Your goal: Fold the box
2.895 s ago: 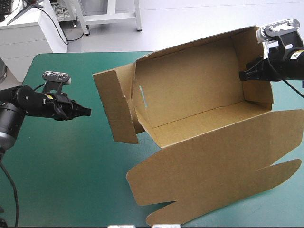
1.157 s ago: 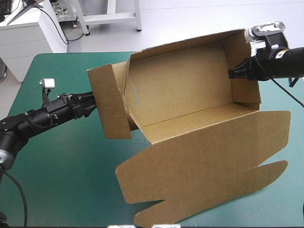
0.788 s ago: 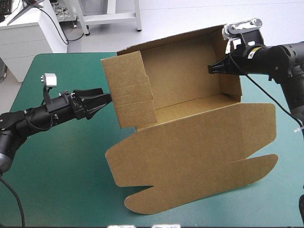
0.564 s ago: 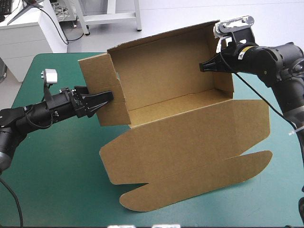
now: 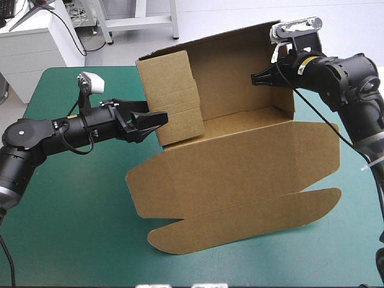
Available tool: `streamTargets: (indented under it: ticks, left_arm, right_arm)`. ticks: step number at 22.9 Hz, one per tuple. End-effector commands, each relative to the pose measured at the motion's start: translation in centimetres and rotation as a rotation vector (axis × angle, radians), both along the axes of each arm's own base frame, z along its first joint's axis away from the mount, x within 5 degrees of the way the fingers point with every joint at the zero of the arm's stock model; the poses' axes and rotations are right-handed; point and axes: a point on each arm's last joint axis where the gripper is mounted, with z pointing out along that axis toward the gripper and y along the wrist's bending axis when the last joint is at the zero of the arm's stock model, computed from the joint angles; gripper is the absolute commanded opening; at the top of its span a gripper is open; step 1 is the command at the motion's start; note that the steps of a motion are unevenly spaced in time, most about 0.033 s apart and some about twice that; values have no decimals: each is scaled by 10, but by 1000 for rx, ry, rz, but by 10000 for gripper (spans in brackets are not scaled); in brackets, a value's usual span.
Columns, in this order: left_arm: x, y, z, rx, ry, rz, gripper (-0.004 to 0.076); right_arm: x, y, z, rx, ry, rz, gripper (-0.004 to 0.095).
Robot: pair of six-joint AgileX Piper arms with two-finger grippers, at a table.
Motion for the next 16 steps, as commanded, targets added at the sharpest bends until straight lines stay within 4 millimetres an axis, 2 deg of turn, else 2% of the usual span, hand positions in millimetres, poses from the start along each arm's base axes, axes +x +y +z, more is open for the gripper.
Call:
streamTargets:
  ticks: [1,6,11,15,16]
  left_arm:
    - [-7,-10,29,-3,-38,81,588]
    - [1,-25,29,70,50,153,571]
    - [20,-38,19,118,144,266,471]
    - [30,-43,29,83,129,338,465]
    - [33,-43,33,66,117,363,438]
  right_arm:
    - [-8,-1,25,74,-140,1,-7]
    - [-3,1,23,91,-145,-3,-7]
    - [-2,2,24,108,-160,-4,-7]
    - [2,3,23,125,-166,-9,-7]
    - [1,5,23,127,-165,-6,-7]
